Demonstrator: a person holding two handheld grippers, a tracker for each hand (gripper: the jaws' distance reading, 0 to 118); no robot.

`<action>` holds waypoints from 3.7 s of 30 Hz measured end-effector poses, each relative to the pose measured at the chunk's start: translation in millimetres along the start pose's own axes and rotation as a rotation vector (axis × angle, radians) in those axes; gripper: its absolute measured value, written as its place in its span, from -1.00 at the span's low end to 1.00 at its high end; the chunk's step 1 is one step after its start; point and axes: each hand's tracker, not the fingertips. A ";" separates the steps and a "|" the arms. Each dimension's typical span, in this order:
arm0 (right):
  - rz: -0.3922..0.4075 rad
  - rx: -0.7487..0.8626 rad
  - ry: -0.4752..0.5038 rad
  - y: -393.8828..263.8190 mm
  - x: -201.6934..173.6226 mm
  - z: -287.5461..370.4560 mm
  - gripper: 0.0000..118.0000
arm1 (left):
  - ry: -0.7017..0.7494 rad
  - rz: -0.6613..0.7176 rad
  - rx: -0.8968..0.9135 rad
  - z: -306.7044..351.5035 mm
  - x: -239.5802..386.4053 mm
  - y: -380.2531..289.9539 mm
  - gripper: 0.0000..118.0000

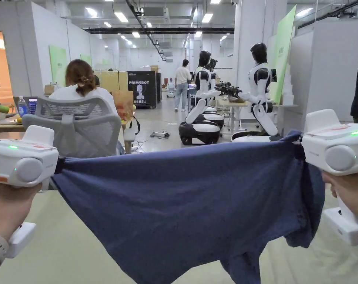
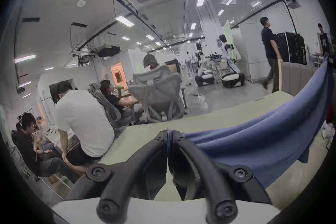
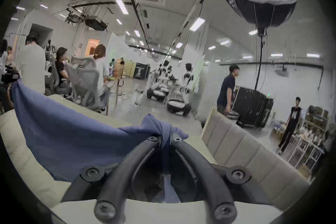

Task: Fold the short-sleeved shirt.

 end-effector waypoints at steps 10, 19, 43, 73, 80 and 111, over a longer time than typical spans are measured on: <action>-0.005 -0.070 -0.014 -29.3 -19.0 -59.6 -0.88 | 0.019 0.007 -0.062 -57.5 30.4 -8.9 -0.99; -0.031 -0.241 0.013 -141.4 -29.0 -94.3 -0.88 | -0.016 0.024 -0.183 -63.6 66.3 -87.5 -0.99; -0.171 -0.486 0.246 -330.2 -50.3 113.5 0.73 | -0.161 0.152 -0.413 150.7 73.0 -301.3 0.77; -0.154 -0.261 0.381 -249.7 -174.0 120.7 -1.00 | -0.336 0.352 -0.808 84.4 34.7 -329.9 1.00; -0.142 -0.303 0.363 -258.5 -158.8 97.5 -1.00 | -0.371 0.254 -0.917 80.9 57.6 -342.0 -0.62; -0.013 -0.831 0.464 -336.0 -136.4 -213.0 -0.17 | -0.297 0.163 -0.641 76.3 80.4 -325.6 -0.95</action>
